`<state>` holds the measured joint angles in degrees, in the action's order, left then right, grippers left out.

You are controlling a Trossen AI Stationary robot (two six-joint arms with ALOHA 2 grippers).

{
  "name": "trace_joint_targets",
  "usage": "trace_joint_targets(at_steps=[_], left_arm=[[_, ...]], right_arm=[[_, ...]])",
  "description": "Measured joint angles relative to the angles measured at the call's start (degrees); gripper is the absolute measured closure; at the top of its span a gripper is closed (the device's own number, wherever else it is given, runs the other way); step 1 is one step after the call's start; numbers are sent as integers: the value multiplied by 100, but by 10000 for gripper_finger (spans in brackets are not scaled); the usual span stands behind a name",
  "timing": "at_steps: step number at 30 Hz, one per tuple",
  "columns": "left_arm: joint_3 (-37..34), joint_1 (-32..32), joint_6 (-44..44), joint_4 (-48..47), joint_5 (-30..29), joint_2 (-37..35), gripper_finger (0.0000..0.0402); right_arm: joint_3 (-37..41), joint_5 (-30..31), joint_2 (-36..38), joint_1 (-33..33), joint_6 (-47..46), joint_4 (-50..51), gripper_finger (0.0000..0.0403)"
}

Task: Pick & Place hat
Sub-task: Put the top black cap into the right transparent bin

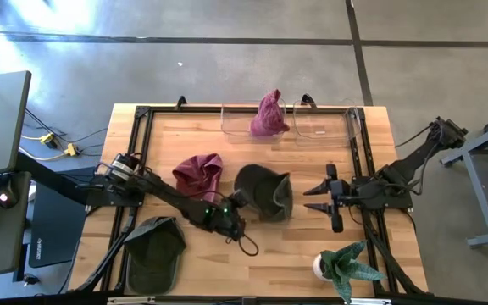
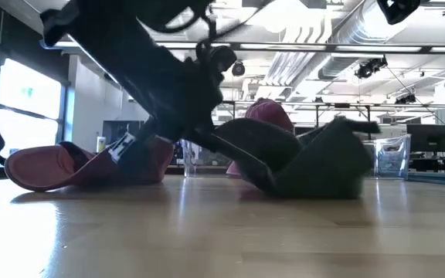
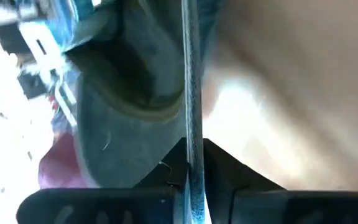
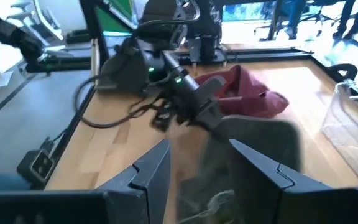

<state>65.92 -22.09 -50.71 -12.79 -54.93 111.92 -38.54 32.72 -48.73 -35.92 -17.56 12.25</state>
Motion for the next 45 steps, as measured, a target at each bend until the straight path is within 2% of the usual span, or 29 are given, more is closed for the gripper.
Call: trace_joint_targets(at_steps=[2, 8, 12, 13, 15, 19, 21, 24, 27, 33, 35, 38, 40, 42, 45], left_arm=[[2, 7, 130, 27, -180, -7, 359], [116, -8, 760, 9, -78, -350, 297], [317, -3, 1684, -835, 57, -671, 261], [408, -2, 1964, -856, 169, -732, 256], [451, -5, 2535, -1483, 373, -942, 252], [627, 16, 3611, -2186, 1203, -1086, 251], [636, 80, 3976, -2373, 1880, -1121, 251], [633, 223, 4214, -2480, 2719, -1090, 251], [642, 413, 4217, -2409, 2834, -846, 251], [657, 612, 4243, -2691, 1669, -772, 252], [758, 538, 4292, -2820, 1462, -780, 259], [952, 331, 4371, -2923, 1319, -1009, 277], [1066, 173, 4390, -2849, 1385, -1063, 290], [1151, 32, 4393, -2924, 1468, -1073, 302], [1227, -160, 4363, -2660, 1620, -1097, 316]], right_arm=[[1, -101, -141, 0, 2, 122, 254], [4, -192, -905, 74, 134, 121, 250], [4, -490, -1225, 407, -240, 252, 234], [4, -545, -1255, 518, -412, 390, 230], [4, -682, -1278, 780, -802, 698, 227], [4, -906, -1237, 1295, -1757, 1598, 232], [3, -975, -1248, 1499, -2281, 2114, 242], [7, -1099, -1454, 1736, -2446, 2341, 267], [6, -1623, -1885, 1859, -2111, 1831, 301], [0, -3208, -3231, 2201, -851, -418, 379], [4, -3358, -3607, 2306, -400, -1669, 396], [1, -3491, -3845, 2434, -262, -3163, 392], [-2, -3776, -3734, 2486, -145, -3326, 383], [-2, -3858, -3471, 2498, -149, -2885, 379], [-2, -3482, -3086, 2406, -19, -1995, 378]])
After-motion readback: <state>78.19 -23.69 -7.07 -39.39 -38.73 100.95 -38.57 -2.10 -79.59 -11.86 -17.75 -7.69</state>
